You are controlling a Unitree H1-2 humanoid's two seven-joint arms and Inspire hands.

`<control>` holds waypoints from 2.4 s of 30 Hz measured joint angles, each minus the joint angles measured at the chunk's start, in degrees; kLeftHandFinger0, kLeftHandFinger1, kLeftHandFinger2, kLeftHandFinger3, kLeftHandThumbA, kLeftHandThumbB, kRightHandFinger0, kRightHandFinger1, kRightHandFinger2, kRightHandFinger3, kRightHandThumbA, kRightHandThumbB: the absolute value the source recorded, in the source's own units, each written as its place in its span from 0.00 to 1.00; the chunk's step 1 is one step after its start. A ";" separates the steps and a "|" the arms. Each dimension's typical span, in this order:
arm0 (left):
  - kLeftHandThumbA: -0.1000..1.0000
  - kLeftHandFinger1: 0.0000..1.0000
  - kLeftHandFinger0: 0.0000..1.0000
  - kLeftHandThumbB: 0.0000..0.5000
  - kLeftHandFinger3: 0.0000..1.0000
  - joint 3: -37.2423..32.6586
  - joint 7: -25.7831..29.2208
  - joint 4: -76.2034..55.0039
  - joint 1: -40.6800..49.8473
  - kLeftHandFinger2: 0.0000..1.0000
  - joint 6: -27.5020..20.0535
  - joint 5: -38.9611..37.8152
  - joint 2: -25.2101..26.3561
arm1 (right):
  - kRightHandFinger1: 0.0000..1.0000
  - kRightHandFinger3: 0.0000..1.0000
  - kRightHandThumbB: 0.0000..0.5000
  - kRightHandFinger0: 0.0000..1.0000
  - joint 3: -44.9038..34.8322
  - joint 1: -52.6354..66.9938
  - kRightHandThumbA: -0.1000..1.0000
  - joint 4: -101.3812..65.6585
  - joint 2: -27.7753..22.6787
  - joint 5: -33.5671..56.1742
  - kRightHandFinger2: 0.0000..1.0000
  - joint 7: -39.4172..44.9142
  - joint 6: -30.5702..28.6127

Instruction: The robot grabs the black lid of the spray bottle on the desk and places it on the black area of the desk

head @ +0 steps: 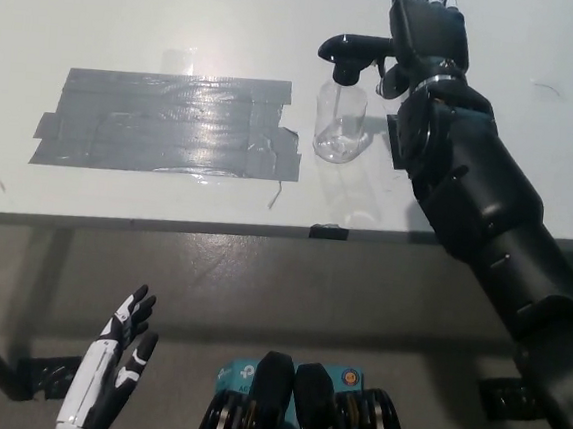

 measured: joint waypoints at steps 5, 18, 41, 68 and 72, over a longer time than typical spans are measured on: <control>0.89 1.00 1.00 0.15 1.00 -0.05 0.00 0.04 -0.30 1.00 -0.22 -0.01 -0.01 | 1.00 1.00 0.71 1.00 0.30 -0.03 1.00 0.66 0.31 0.00 1.00 -1.15 0.01; 0.87 1.00 1.00 0.13 1.00 -0.49 -0.02 -0.08 -1.08 1.00 -0.17 -0.01 0.00 | 1.00 1.00 0.72 1.00 0.34 -0.12 1.00 1.00 1.41 0.03 1.00 -2.83 0.02; 0.88 1.00 1.00 0.15 1.00 -0.53 -0.02 -0.05 -2.20 1.00 0.07 -0.16 -0.01 | 0.48 0.93 0.37 0.02 0.69 -0.58 0.00 7.07 1.43 0.30 0.82 -13.84 -6.97; 0.85 1.00 0.92 0.16 1.00 -0.53 0.00 -0.05 -3.77 1.00 0.00 -0.03 -0.01 | 0.39 0.84 0.28 0.00 -4.62 -4.72 0.00 3.80 0.27 4.24 0.77 -26.47 -17.74; 0.85 1.00 0.91 0.15 1.00 -0.53 0.00 -0.06 -3.75 1.00 -0.04 0.02 0.00 | 0.25 0.51 0.37 0.00 -5.79 -5.46 0.00 3.09 -1.12 4.85 0.65 -26.67 -18.29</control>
